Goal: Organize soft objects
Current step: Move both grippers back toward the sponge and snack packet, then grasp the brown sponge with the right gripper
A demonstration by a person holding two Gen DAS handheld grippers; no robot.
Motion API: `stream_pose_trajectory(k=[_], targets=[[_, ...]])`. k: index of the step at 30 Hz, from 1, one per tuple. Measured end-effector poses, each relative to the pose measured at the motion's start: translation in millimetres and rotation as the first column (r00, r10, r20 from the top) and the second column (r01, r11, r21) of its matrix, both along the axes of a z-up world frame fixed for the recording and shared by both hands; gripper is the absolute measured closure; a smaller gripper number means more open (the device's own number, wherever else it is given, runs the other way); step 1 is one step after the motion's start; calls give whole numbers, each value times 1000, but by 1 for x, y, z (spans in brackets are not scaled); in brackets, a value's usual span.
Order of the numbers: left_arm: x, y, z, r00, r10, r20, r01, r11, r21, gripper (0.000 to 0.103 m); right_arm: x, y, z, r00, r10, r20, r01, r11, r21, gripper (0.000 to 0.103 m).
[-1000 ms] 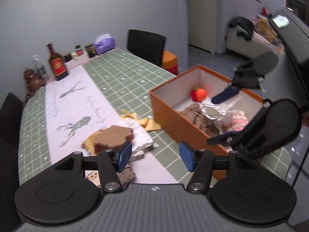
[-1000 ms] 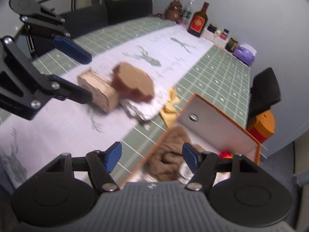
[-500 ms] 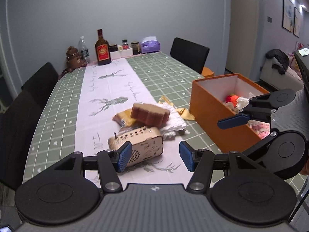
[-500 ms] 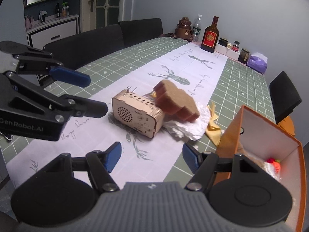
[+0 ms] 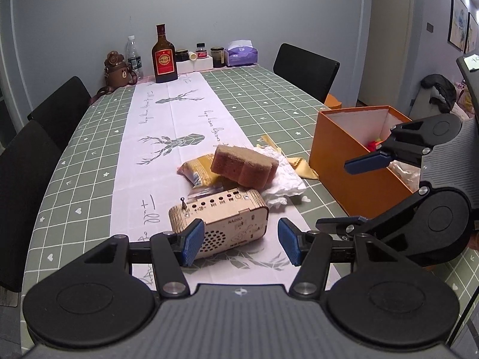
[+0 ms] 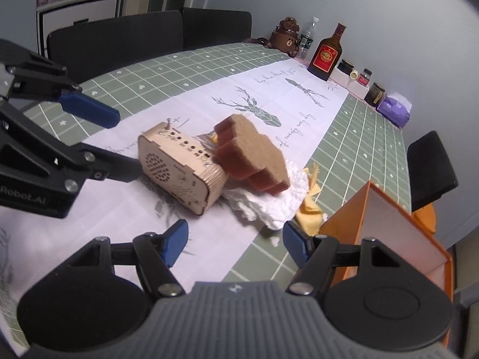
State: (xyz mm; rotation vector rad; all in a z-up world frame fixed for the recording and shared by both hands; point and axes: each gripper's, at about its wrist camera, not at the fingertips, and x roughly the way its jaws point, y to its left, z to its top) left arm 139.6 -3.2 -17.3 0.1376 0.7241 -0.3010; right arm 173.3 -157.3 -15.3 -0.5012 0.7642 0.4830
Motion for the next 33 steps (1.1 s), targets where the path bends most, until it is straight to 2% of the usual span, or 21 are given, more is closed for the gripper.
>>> stream_pose_trajectory(k=[7,19,29,32,33], targets=[[27,-3,5,1000,5,3,-5,1000,30,36,36,5,-8,999,49,2,-48,993,-106,34],[65,-3,5,1000,24,-5,-24,999,36,36,87,23,-30,979,201,18,-191,951,-242,34],[84,10,2,999,44,-19,-43,998,46,36,107,36,-40,942,334,14,-322,917,-234,36],[90,12,1,998,49,-27,-48,998,47,36,107,40,-43,931,364,13,-351,907,-235,45],[92,12,0,998,51,-29,-49,998,44,36,106,42,-44,929,370,11,-357,904,-234,51]])
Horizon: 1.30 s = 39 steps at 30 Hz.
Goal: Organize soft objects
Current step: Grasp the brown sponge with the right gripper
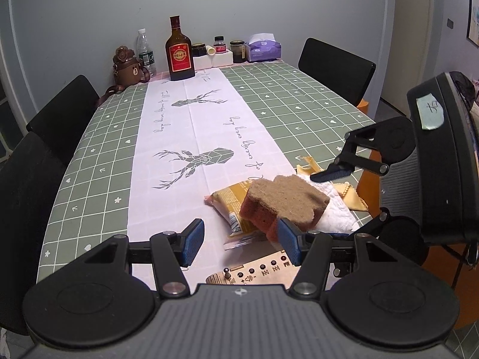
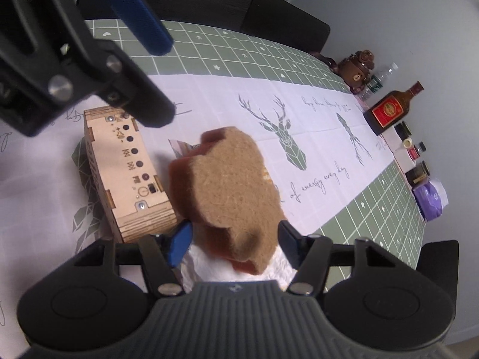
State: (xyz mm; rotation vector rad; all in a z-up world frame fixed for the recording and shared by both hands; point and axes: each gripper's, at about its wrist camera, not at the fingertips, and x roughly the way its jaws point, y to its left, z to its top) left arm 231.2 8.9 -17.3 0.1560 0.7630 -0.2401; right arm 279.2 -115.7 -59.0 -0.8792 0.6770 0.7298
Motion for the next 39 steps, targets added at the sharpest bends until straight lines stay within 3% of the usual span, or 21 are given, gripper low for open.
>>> stream_pose_trajectory(k=[3,7,9,13,18,22,29,33,35,37,39], targets=[[2,1,-1,1000,0,-2,0,1000,-12,36,-1,3,-2,1000,11,-10,-11,1000,0,74],[3,3,-3,1000,3,-1,-3,1000,-16,36,-2,0,3,1000,-13,-10,13,1000,7,92],[5,5,-4,1000,10,0,-10,1000,-17,36,3,-5,11,999,-44,-29,45,998,37,100],[7,7,-3,1000,16,0,-16,1000,-23,36,12,-16,33,992,-114,-57,119,989,91,103],[14,3,-1,1000,-11,12,12,1000,-10,36,27,-29,62,967,-213,-138,232,962,142,103],[24,0,-1,999,-36,-1,36,999,-29,36,41,-40,75,926,-288,-245,333,928,167,103],[45,-7,-12,994,-88,-66,84,995,-59,36,56,-48,52,883,-354,-308,408,904,132,103],[49,-20,-20,991,-101,-82,101,995,0,36,60,-48,40,890,-337,-308,390,912,130,102],[49,-20,-21,991,-110,-82,110,994,-2,36,53,-45,40,917,-272,-293,323,936,141,95],[47,-15,-20,993,-89,-76,87,996,-18,36,42,-38,39,948,-192,-255,231,964,132,69],[46,-8,-16,996,-60,-66,59,998,-27,36,33,-30,34,966,-138,-217,166,980,114,59]])
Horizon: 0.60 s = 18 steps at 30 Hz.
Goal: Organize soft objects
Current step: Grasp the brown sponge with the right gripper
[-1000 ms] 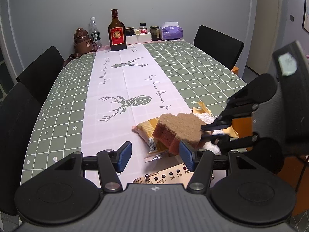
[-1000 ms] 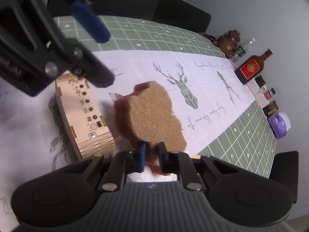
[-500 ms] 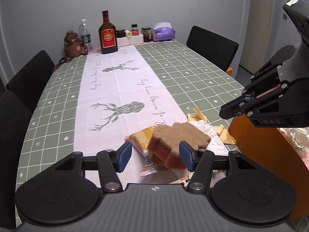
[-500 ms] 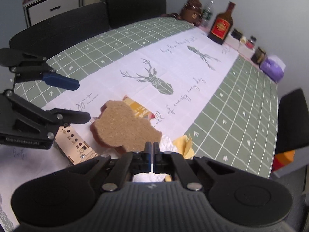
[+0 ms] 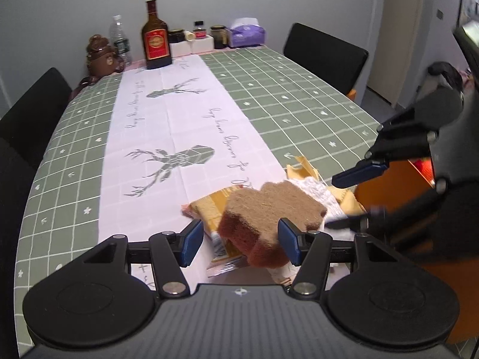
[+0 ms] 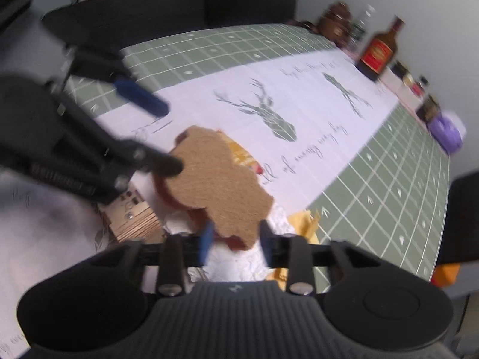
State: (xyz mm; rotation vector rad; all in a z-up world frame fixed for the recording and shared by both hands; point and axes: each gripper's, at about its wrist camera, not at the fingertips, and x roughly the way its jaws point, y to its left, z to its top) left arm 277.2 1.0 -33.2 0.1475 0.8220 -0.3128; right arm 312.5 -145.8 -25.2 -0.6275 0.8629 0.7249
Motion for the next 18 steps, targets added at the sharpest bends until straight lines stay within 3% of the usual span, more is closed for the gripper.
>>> stream_pose_trajectory(k=[6,9,13,16,18], targets=[[-1,18,2,998,60,-1,-60,997,50,36,-12,27,-19,987,147,67,-144,988,-49,44],[2,29,-3,997,74,-38,-74,997,10,36,-13,34,-33,970,217,113,-200,969,-146,44],[3,35,-9,995,84,-54,-85,996,-33,36,-10,32,-45,956,263,133,-235,952,-193,42],[5,37,-12,995,85,-59,-88,996,-35,36,-5,30,-45,956,262,134,-238,956,-169,45],[6,39,-13,995,80,-61,-83,996,-45,36,1,29,-42,968,228,100,-214,967,-136,55]])
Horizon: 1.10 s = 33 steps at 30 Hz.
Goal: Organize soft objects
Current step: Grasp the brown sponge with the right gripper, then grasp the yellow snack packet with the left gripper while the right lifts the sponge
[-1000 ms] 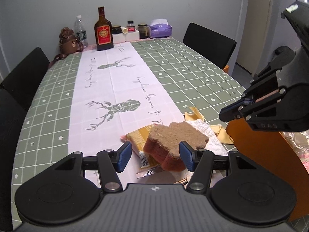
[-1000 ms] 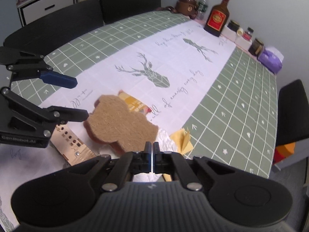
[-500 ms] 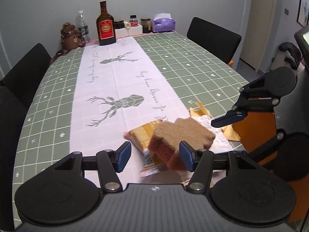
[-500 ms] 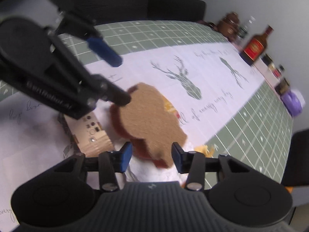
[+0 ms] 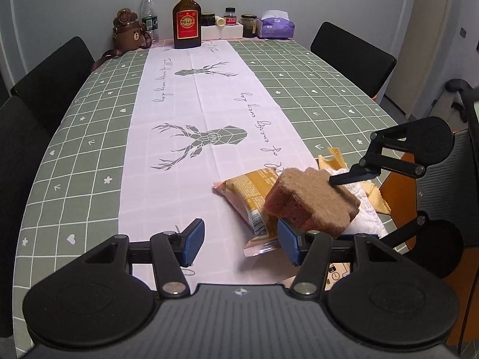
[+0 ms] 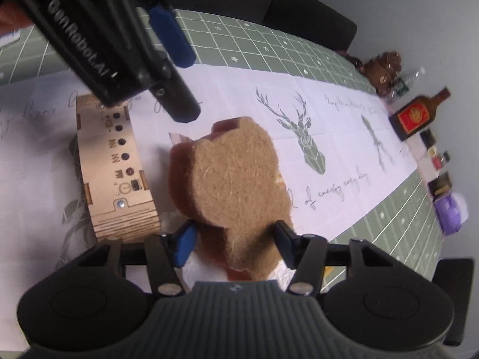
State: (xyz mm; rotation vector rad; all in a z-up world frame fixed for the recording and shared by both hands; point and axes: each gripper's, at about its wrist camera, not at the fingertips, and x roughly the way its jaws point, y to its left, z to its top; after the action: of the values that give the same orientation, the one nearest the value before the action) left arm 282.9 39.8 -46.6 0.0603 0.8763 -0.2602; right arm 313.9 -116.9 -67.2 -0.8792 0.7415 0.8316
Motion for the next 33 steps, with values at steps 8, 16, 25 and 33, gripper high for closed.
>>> stream_pose_trajectory(k=[8,16,25,33], targets=[[15,9,-10,999,13,-52,-17,997,-76,30,17,-24,44,978,-168,-121,184,973,141,72],[43,1,-36,974,104,-201,-141,974,-175,27,53,-39,50,830,-396,-393,485,859,161,71],[68,-11,-45,923,198,-331,-272,942,-198,29,61,-24,25,828,-413,-379,489,863,127,62],[70,-21,-51,918,219,-331,-298,931,-209,52,53,-14,16,869,-405,-285,453,882,130,60]])
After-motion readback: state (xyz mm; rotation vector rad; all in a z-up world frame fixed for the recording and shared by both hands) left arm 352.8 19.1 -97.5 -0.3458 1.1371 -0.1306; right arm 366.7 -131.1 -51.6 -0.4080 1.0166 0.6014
